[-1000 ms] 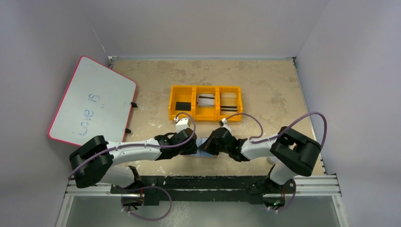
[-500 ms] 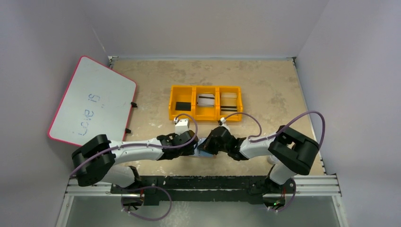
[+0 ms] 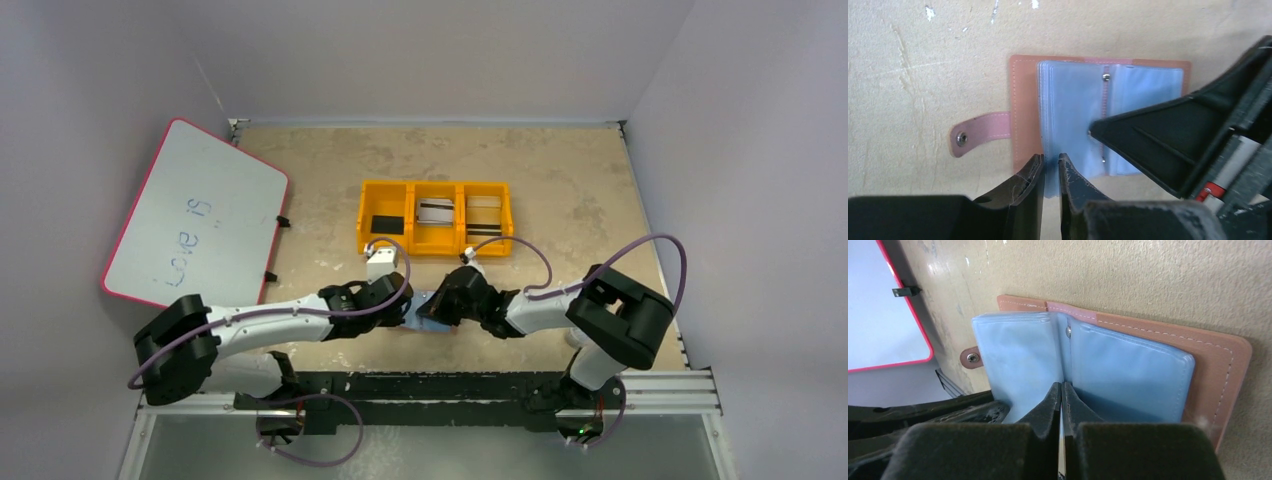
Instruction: Take the credit cards out of the card holder
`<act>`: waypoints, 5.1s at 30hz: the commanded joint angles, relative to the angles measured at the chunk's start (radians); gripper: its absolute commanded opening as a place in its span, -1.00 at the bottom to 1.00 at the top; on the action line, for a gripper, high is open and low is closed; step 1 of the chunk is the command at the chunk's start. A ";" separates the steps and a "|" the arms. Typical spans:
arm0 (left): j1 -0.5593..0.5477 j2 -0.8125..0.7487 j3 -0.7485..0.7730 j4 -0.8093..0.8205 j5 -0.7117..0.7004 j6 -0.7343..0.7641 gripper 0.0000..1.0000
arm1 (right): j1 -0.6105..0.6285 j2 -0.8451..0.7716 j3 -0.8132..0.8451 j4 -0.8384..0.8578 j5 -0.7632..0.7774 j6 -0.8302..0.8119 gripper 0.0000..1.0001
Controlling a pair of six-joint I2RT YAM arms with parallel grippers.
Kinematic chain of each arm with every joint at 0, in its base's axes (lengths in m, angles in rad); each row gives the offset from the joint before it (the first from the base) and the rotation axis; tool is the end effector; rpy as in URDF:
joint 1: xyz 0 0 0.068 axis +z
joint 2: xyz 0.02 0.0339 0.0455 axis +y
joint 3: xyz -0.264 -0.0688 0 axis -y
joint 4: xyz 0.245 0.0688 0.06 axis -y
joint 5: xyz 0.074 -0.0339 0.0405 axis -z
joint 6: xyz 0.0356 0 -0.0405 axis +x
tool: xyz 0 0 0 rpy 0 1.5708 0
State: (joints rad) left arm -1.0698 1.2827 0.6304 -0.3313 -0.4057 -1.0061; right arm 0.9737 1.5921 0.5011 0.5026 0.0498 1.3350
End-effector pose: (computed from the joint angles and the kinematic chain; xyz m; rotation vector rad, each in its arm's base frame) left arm 0.1253 -0.1996 0.1767 -0.0751 2.4800 -0.3862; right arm 0.1606 0.2331 0.1270 0.4723 2.4041 1.1738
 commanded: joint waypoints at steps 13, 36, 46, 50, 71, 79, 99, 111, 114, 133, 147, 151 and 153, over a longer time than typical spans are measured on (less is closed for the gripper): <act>-0.016 0.015 0.083 0.093 0.071 0.030 -0.48 | 0.000 0.027 0.007 -0.072 0.015 -0.041 -0.99; -0.018 -0.030 0.120 -0.067 -0.086 -0.011 -0.33 | 0.001 -0.142 -0.041 0.051 0.057 -0.145 -0.48; -0.017 -0.037 0.113 -0.093 -0.118 -0.032 -0.25 | 0.000 -0.134 -0.024 0.027 0.060 -0.160 -0.42; -0.016 -0.027 0.086 -0.025 -0.068 -0.031 -0.21 | 0.000 -0.153 -0.023 -0.034 0.111 -0.129 -0.42; -0.017 0.132 0.098 -0.011 -0.075 -0.059 -0.18 | 0.002 -0.344 -0.047 -0.260 0.263 -0.093 -0.30; -0.017 0.165 0.097 0.000 -0.066 -0.058 -0.18 | 0.002 -0.296 -0.028 -0.266 0.252 -0.110 -0.28; -0.017 0.182 0.070 0.277 0.152 -0.036 -0.18 | 0.002 -0.189 -0.040 -0.248 0.188 -0.056 -0.37; -0.018 0.166 0.103 0.287 0.137 -0.023 -0.18 | 0.002 -0.230 -0.042 -0.263 0.182 -0.075 -0.40; -0.019 0.128 0.091 0.254 0.078 -0.048 -0.19 | 0.002 -0.253 -0.049 -0.223 0.160 -0.136 -0.28; -0.017 -0.180 0.021 -0.221 -0.359 -0.253 -0.09 | 0.206 0.036 0.419 -0.759 0.497 -0.312 0.23; -0.002 -0.246 -0.074 -0.184 -0.334 -0.283 -0.02 | 0.235 0.181 0.522 -0.871 0.533 -0.284 0.21; 0.007 -0.247 -0.084 -0.170 -0.326 -0.280 -0.01 | 0.235 0.150 0.492 -0.844 0.501 -0.260 0.02; 0.007 -0.250 -0.093 -0.156 -0.319 -0.276 -0.01 | 0.235 0.115 0.476 -0.808 0.473 -0.259 -0.01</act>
State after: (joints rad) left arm -1.0706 1.0496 0.5575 -0.5171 -0.7166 -1.2816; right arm 1.2060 1.7378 1.0084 -0.3096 0.5495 1.0386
